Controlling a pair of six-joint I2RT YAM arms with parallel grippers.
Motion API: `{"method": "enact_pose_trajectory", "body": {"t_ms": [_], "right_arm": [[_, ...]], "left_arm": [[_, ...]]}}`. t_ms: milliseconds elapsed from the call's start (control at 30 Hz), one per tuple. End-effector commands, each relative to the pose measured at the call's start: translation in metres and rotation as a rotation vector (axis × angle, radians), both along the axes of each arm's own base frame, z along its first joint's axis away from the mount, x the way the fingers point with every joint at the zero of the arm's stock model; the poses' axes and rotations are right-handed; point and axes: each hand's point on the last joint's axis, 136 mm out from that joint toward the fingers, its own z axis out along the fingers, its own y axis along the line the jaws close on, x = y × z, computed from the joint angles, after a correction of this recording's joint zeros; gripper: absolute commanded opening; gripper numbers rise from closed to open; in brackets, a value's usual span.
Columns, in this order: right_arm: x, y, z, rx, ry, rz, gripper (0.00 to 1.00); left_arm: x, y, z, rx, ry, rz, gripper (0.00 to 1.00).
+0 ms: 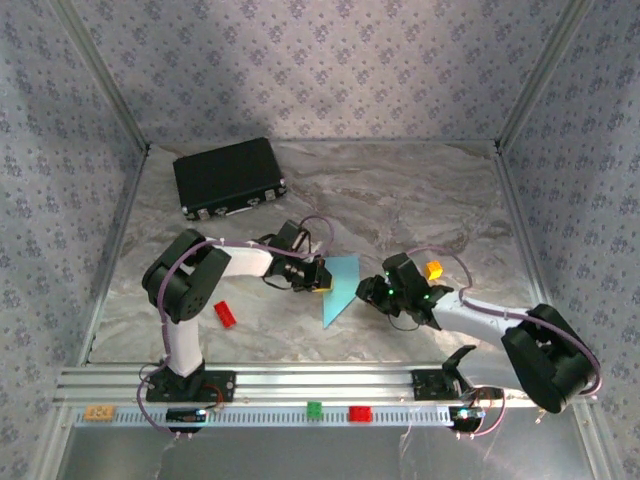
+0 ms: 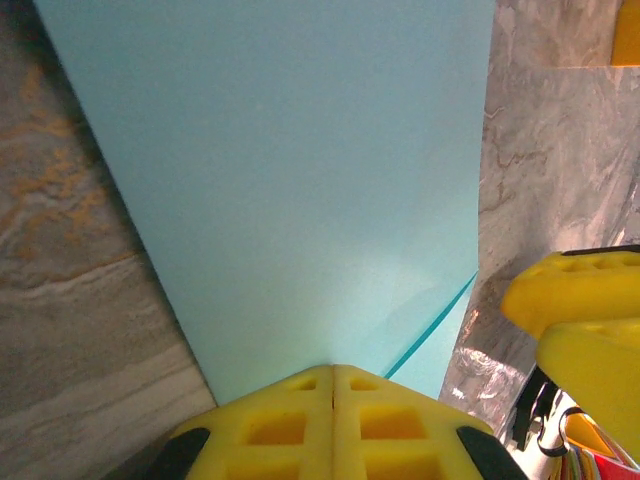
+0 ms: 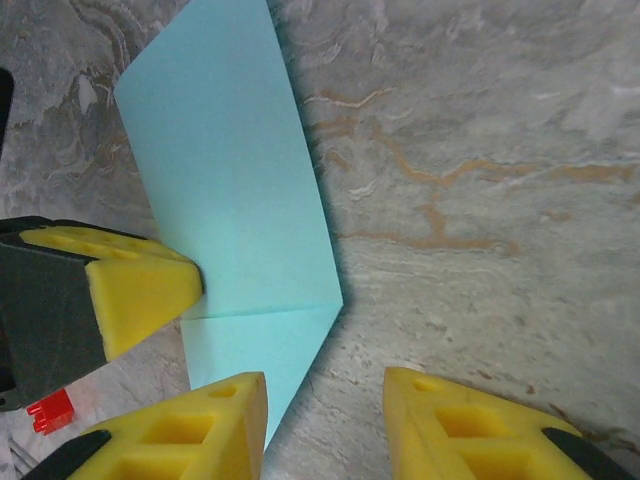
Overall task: Fold a paper plane with a square sheet of paper (pick it up from the middle)
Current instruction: Fold the wing for the fifth time at the center of the table.
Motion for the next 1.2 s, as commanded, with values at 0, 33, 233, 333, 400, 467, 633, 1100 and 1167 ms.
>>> {"method": "enact_pose_trajectory", "body": {"t_ms": [0, 33, 233, 333, 400, 467, 633, 1100, 1167], "right_arm": [[0.01, 0.015, 0.012, 0.056, -0.027, 0.038, 0.37], [0.011, 0.015, 0.01, 0.055, -0.022, 0.036, 0.37], [0.018, 0.014, 0.006, 0.072, -0.023, 0.002, 0.38], [0.02, 0.012, 0.003, 0.074, -0.007, -0.014, 0.37], [0.022, 0.011, 0.001, 0.085, -0.001, -0.022, 0.36], [0.022, 0.01, -0.001, 0.09, 0.006, -0.038, 0.36], [0.023, 0.007, -0.004, 0.101, 0.017, -0.063, 0.37], [0.022, 0.002, -0.008, 0.092, 0.052, -0.088, 0.37], [0.021, 0.0, -0.006, 0.082, 0.048, -0.095, 0.37]], "left_arm": [[-0.013, 0.009, -0.007, 0.024, 0.034, -0.023, 0.05], [-0.012, 0.009, -0.007, 0.024, 0.033, -0.023, 0.05], [-0.011, 0.009, -0.006, 0.022, 0.03, -0.019, 0.05], [-0.01, 0.01, -0.005, 0.023, 0.029, -0.016, 0.05], [-0.01, 0.009, -0.005, 0.023, 0.029, -0.016, 0.05], [-0.01, 0.009, -0.004, 0.021, 0.028, -0.015, 0.05], [-0.009, 0.01, -0.004, 0.022, 0.025, -0.011, 0.05], [-0.008, 0.01, -0.003, 0.022, 0.023, -0.003, 0.04], [-0.007, 0.011, -0.003, 0.024, 0.024, 0.0, 0.04]]}}
